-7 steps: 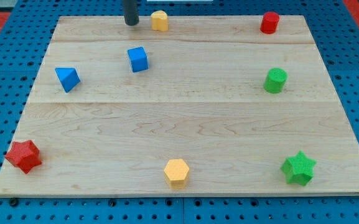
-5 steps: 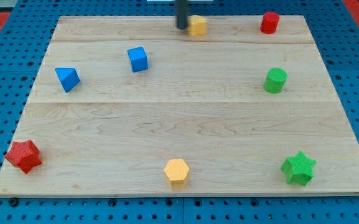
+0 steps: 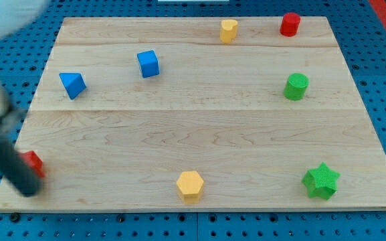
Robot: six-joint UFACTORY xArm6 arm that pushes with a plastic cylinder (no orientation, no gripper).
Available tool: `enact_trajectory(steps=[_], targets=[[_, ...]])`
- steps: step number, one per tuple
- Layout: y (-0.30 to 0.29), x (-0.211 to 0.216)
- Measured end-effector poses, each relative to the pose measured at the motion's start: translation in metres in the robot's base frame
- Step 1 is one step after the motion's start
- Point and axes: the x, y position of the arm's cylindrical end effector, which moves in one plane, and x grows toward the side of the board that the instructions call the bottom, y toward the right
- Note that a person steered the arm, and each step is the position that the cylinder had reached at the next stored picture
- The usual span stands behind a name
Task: Push the red star closer to the blue triangle
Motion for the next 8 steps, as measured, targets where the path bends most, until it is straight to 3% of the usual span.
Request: enact_trajectory(steps=[1, 4, 5, 7, 8], targets=[[-0.023, -0.03], [-0.002, -0.128], [0.028, -0.185], [0.071, -0.246], [0.081, -0.223]])
